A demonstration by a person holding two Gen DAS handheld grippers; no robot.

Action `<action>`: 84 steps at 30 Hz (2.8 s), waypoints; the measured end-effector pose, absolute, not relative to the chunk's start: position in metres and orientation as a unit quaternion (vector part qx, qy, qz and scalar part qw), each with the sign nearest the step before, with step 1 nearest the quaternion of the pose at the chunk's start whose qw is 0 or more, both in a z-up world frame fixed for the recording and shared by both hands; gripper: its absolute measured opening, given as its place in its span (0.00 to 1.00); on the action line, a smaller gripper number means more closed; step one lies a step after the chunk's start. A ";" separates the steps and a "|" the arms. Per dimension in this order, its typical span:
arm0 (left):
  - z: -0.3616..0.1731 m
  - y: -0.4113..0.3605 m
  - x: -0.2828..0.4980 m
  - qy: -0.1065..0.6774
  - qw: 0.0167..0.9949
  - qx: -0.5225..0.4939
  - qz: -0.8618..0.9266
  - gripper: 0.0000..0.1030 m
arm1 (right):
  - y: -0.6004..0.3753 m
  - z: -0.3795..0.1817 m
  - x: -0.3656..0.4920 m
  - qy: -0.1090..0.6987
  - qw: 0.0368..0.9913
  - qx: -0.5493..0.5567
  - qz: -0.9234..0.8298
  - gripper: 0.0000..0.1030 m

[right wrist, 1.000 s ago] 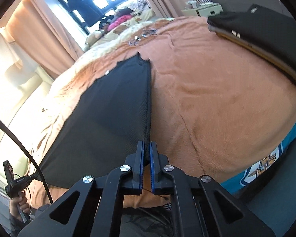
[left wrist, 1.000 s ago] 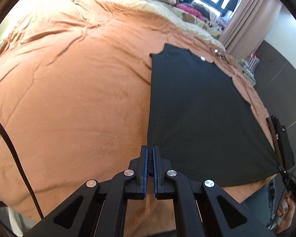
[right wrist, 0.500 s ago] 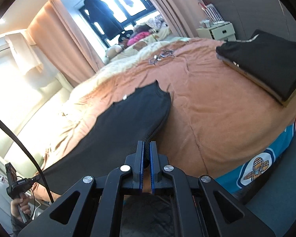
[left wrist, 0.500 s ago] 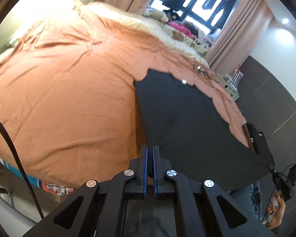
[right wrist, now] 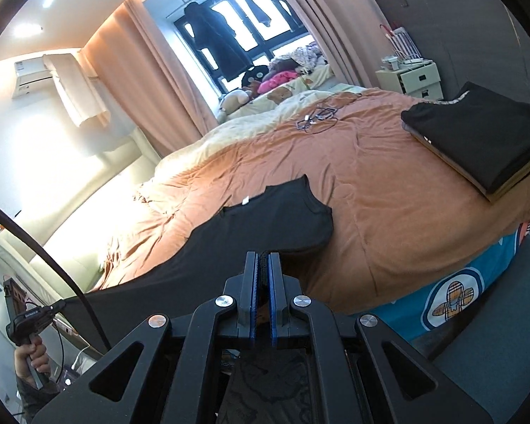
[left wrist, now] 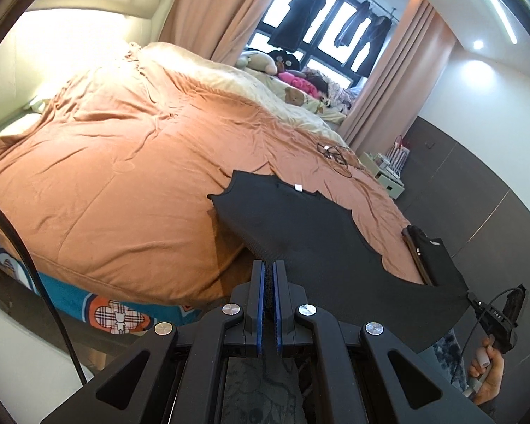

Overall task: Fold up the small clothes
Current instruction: 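Lift the hem with both grippers and fold it over toward the collar, then lower the folded hem onto the shirt and open both grippers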

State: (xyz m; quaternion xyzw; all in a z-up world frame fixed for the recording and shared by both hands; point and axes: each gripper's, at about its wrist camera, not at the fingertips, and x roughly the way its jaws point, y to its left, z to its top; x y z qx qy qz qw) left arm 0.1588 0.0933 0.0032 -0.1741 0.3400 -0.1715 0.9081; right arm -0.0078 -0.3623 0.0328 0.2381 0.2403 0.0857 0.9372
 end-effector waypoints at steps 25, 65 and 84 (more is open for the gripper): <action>-0.018 0.063 0.384 0.402 0.896 -0.140 -0.126 0.04 | -0.335 0.047 0.206 0.302 0.932 0.199 0.032 0.02; -0.145 0.001 0.592 0.514 0.850 0.036 -0.112 0.62 | -0.285 -0.020 0.462 0.464 0.886 0.006 0.000 0.74; -0.179 -0.013 0.656 0.523 0.841 0.089 -0.102 0.49 | -0.270 -0.083 0.540 0.490 0.872 -0.020 -0.005 0.33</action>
